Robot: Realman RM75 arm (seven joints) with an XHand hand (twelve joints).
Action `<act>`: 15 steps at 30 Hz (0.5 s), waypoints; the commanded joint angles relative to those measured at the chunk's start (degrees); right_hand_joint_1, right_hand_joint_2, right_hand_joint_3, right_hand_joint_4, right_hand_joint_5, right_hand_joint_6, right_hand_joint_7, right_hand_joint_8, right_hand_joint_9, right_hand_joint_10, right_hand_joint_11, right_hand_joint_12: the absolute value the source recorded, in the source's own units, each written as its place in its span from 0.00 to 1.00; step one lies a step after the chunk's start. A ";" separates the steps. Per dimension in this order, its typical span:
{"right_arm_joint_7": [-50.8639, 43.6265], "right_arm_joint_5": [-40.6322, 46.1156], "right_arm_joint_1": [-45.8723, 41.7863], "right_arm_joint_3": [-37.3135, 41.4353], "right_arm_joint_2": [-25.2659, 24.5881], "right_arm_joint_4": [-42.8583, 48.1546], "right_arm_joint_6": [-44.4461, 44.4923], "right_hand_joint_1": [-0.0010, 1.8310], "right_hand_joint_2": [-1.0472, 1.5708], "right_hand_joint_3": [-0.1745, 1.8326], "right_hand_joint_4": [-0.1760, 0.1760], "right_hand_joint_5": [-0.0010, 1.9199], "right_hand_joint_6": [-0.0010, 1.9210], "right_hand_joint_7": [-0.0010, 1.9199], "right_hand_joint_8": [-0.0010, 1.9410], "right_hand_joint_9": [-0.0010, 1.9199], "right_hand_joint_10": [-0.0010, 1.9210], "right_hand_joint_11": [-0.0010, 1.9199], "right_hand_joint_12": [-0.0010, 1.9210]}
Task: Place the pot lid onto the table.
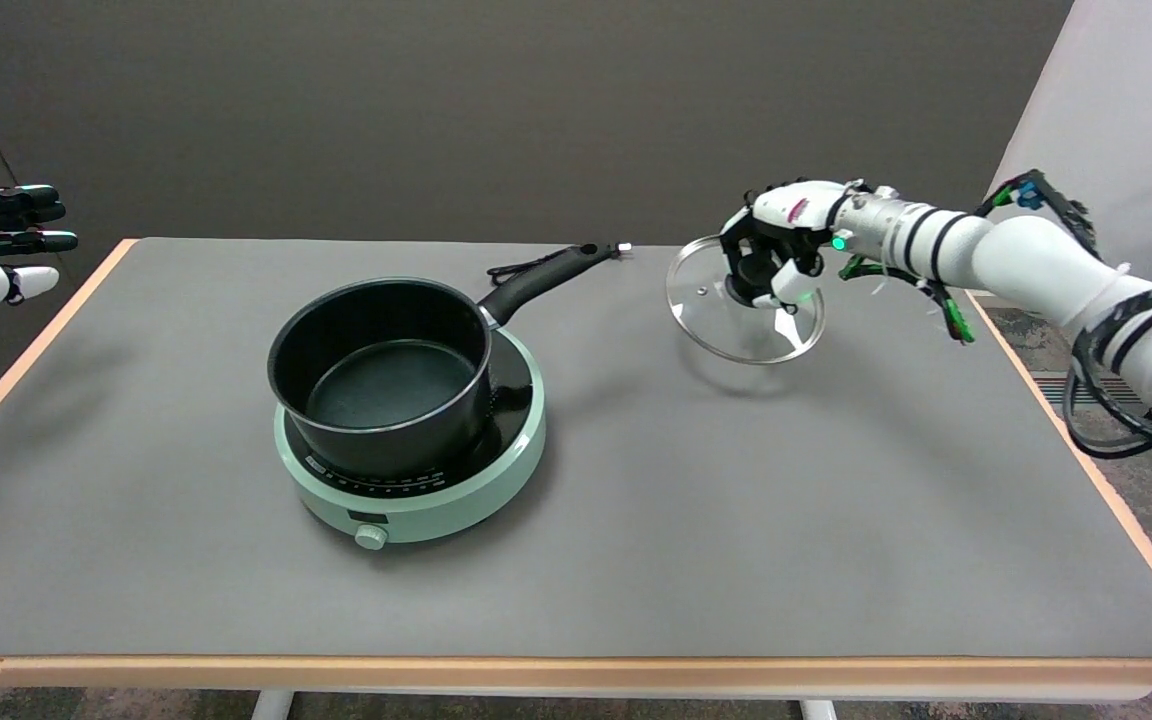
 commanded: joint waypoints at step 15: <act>0.17 0.44 7.00 -10.79 -9.87 -7.06 -0.26 0.75 0.72 0.40 1.00 0.37 0.64 0.48 0.67 0.45 0.79 0.37 0.81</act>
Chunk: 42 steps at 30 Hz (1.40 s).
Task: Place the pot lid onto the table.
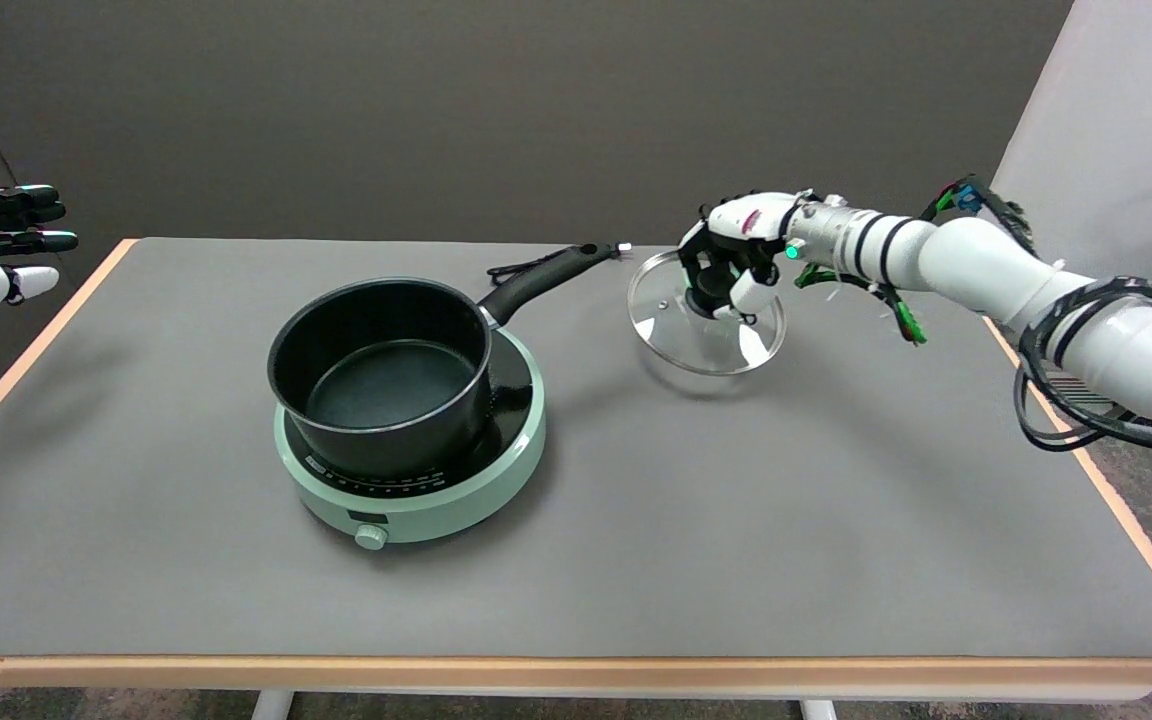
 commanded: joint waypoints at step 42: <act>-0.17 -0.26 2.71 -4.08 -10.52 -7.57 0.06 0.74 0.76 0.28 1.00 0.38 0.50 0.48 0.61 0.46 0.58 0.34 0.78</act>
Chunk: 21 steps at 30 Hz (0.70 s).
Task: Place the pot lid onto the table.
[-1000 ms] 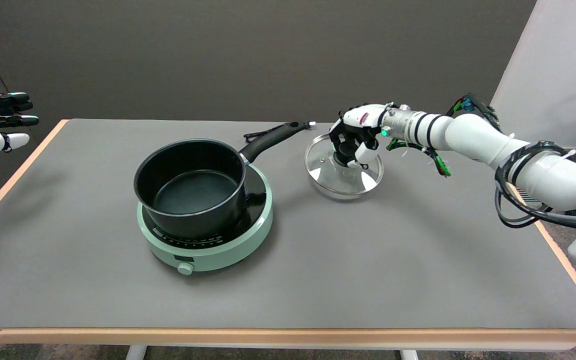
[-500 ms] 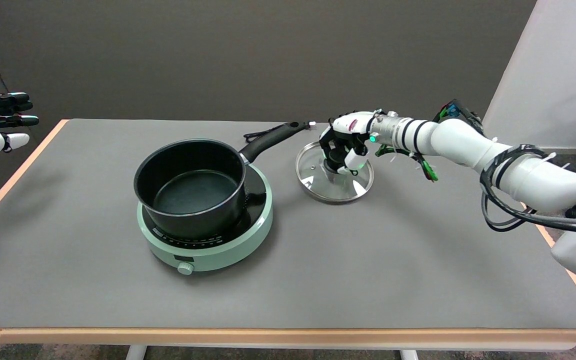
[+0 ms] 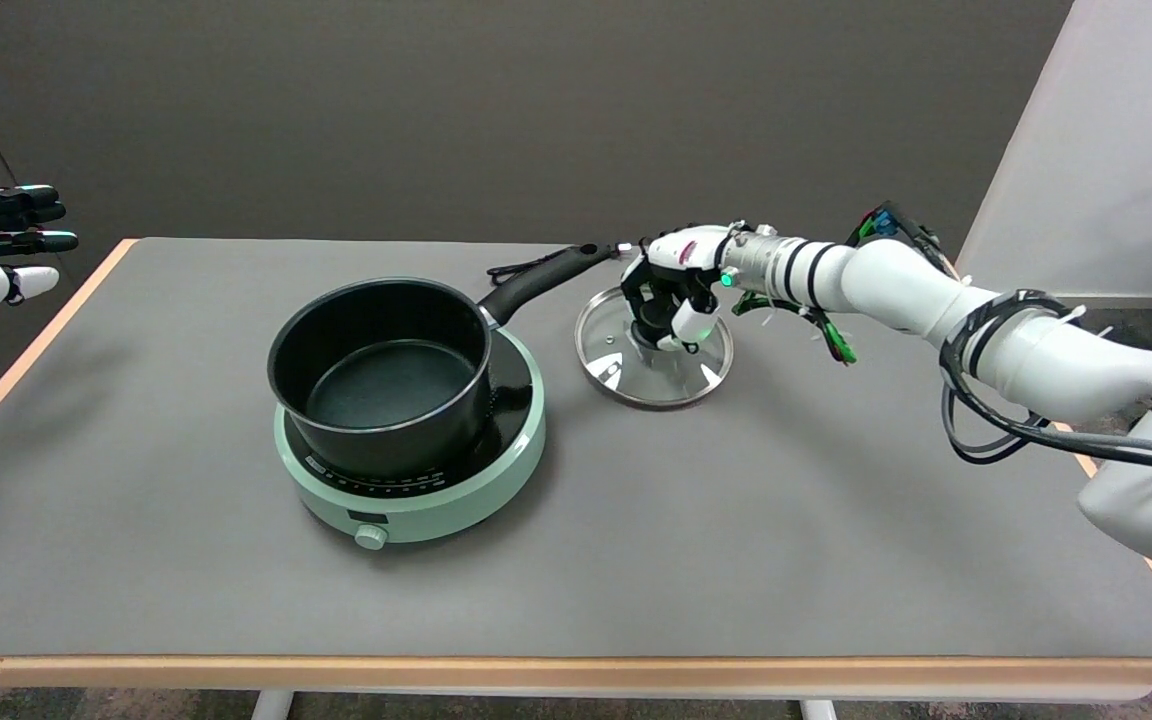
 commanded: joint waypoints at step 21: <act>-0.40 -1.88 -0.93 7.18 1.83 1.06 0.31 0.37 0.56 0.56 0.97 0.22 0.10 0.23 0.08 0.20 0.11 0.13 0.28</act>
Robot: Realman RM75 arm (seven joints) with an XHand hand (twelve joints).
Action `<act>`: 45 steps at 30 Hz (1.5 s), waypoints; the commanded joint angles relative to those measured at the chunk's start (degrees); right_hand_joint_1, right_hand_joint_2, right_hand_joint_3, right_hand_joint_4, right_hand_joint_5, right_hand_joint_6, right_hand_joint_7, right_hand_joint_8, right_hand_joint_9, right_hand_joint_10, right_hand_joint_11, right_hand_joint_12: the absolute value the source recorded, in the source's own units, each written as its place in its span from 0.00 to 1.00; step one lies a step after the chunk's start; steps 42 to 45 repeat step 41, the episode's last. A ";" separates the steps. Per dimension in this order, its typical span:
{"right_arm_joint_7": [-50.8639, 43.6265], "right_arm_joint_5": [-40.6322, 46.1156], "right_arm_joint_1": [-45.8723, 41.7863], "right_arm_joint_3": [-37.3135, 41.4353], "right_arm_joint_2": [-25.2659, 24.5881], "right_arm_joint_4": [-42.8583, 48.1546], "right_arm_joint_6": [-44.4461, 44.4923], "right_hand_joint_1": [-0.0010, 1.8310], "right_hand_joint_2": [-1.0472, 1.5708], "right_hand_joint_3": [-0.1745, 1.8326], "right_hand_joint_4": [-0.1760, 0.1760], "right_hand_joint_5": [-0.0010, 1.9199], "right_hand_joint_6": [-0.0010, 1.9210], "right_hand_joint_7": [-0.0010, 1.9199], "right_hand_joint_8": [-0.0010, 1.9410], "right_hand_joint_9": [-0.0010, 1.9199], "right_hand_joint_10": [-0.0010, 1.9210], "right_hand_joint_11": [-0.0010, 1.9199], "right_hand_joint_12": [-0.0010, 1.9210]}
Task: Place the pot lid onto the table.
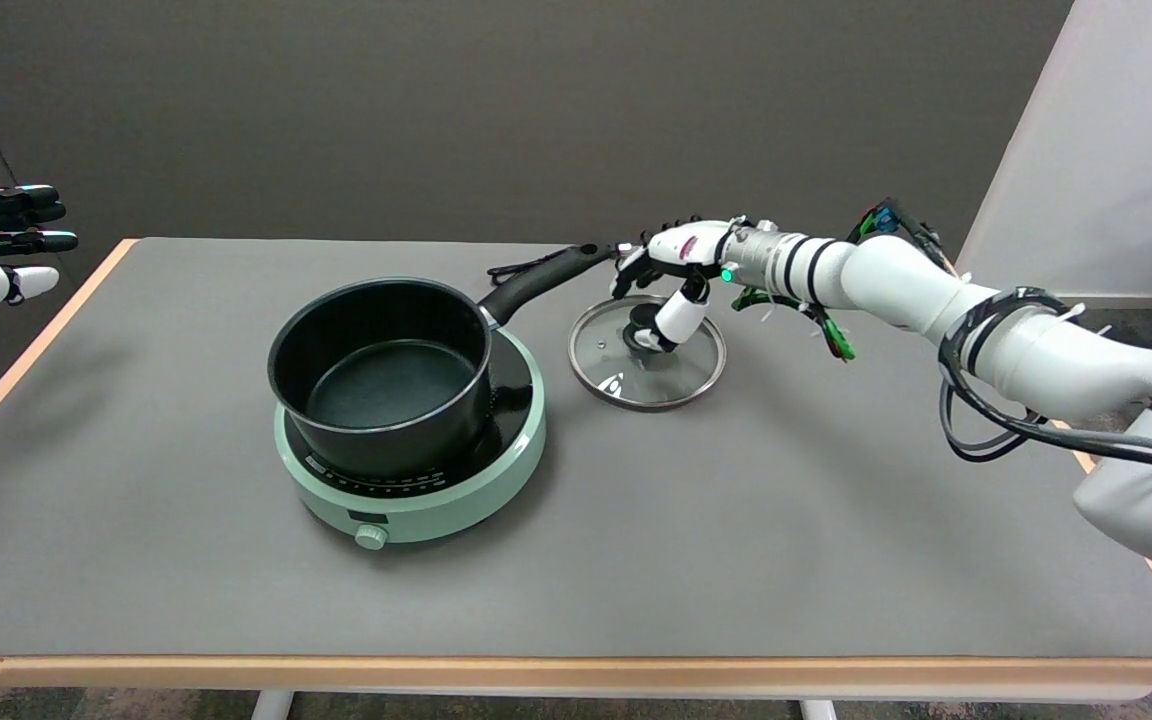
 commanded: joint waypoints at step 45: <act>-5.87 -26.55 -42.62 50.95 3.60 58.31 18.16 0.43 0.53 0.56 0.73 0.11 0.08 0.08 0.07 0.07 0.10 0.09 0.27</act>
